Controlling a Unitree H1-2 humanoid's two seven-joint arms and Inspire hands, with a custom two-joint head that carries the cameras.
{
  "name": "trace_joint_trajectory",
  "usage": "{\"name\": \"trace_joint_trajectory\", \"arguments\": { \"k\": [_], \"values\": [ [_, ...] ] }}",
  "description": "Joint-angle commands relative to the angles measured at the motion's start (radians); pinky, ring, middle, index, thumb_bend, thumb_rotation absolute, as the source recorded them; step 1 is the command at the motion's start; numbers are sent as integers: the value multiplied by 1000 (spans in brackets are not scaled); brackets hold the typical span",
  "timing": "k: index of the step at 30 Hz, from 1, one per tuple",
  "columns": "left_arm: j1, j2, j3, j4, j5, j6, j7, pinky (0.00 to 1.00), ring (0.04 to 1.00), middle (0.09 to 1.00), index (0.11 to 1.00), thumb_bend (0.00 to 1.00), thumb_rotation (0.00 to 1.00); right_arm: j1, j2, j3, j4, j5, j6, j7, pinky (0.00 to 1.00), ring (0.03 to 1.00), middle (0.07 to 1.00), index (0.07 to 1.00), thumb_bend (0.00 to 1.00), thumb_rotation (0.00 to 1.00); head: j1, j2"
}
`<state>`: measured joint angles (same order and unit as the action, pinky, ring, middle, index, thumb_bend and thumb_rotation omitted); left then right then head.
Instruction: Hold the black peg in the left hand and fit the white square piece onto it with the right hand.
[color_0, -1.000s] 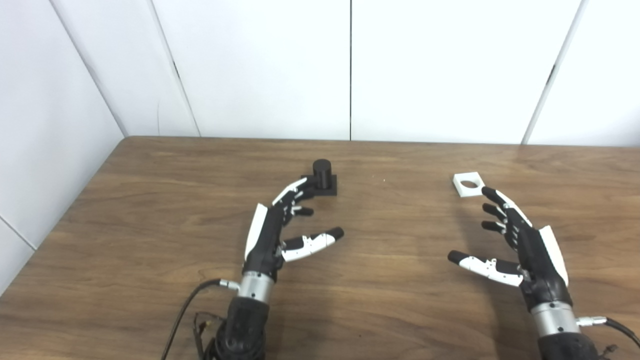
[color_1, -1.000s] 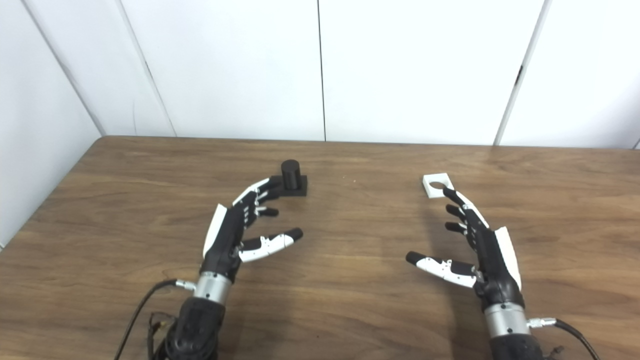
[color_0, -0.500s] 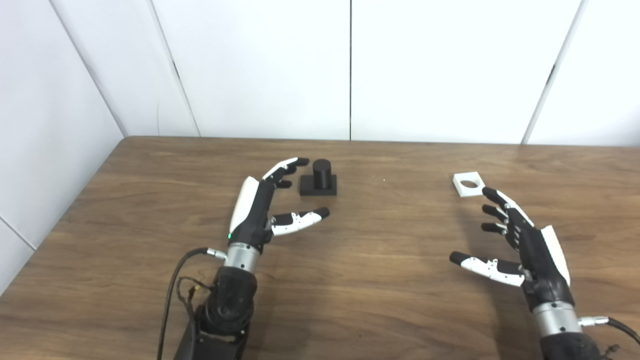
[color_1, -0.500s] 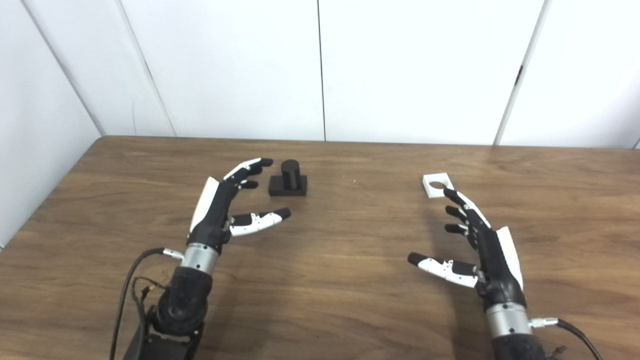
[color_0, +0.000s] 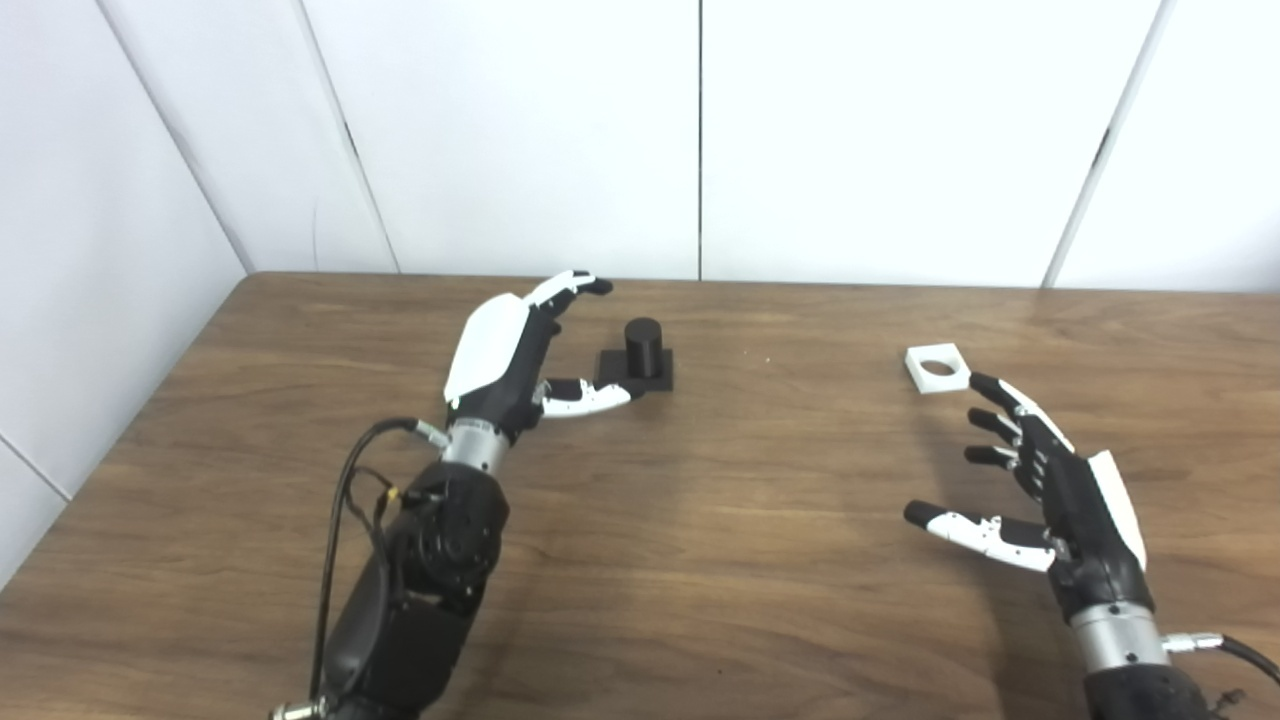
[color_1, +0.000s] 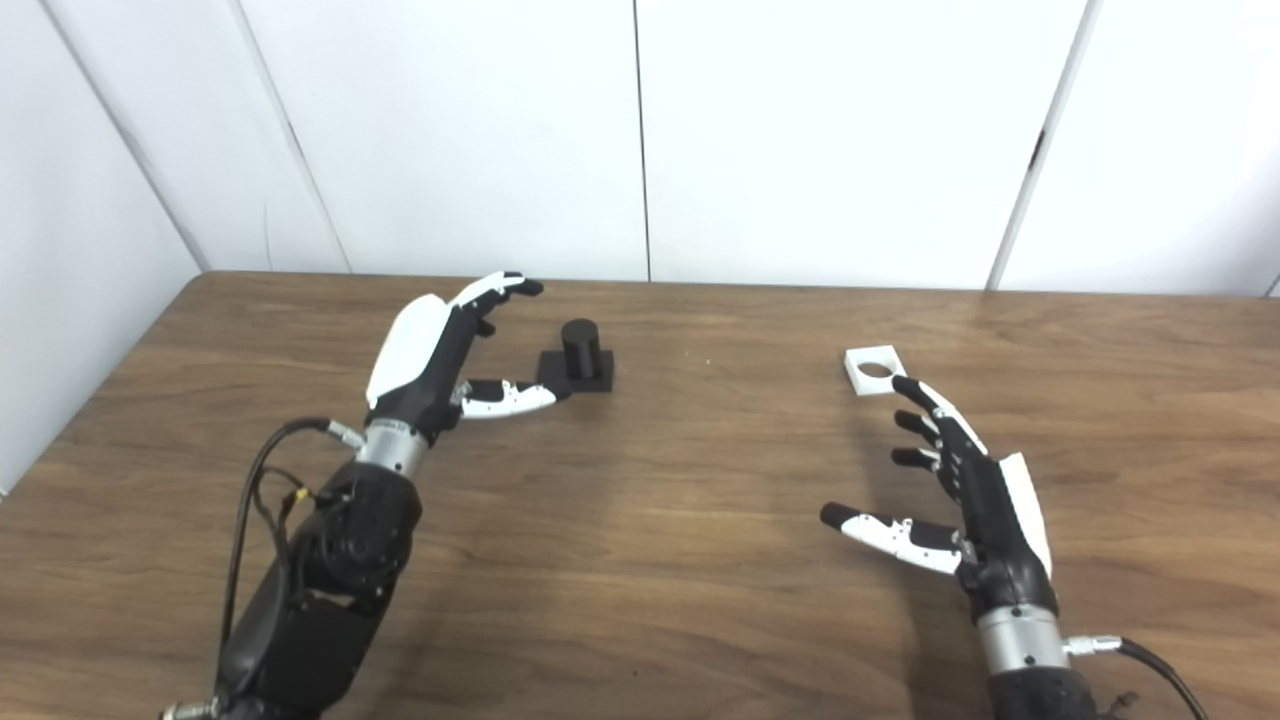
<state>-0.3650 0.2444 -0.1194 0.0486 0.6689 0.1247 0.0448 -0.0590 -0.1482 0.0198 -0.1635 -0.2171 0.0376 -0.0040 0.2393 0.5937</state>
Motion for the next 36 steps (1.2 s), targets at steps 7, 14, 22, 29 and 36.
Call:
{"name": "trace_joint_trajectory", "arguments": {
  "k": [7, 14, 22, 29, 36],
  "values": [
    [-111, 61, -31, 76, 48, 10, 1, 677, 882, 895, 771, 807, 308, -26, -4, -4, -32, 4, -40, -2, 731, 858, 914, 868, 731, 98, -9, -2],
    [-150, 86, -65, 148, 73, 11, -4, 740, 901, 903, 768, 813, 343, -18, -1, -5, -38, 5, -43, -6, 737, 865, 916, 869, 738, 104, -15, 1],
    [-194, 99, -103, 226, 94, 18, -2, 961, 989, 945, 758, 854, 406, -7, 3, -5, -50, 1, -40, -8, 736, 862, 916, 870, 735, 106, -19, 7],
    [-215, 91, -132, 282, 101, 26, -4, 959, 979, 955, 759, 850, 417, -1, 7, 0, -57, -14, -41, -13, 725, 848, 911, 867, 737, 105, -26, 12],
    [-235, 81, -165, 354, 103, 8, 24, 913, 967, 948, 743, 848, 414, 4, 13, -3, -63, -5, -28, -9, 729, 858, 916, 871, 740, 120, -37, 12]
  ]
}}
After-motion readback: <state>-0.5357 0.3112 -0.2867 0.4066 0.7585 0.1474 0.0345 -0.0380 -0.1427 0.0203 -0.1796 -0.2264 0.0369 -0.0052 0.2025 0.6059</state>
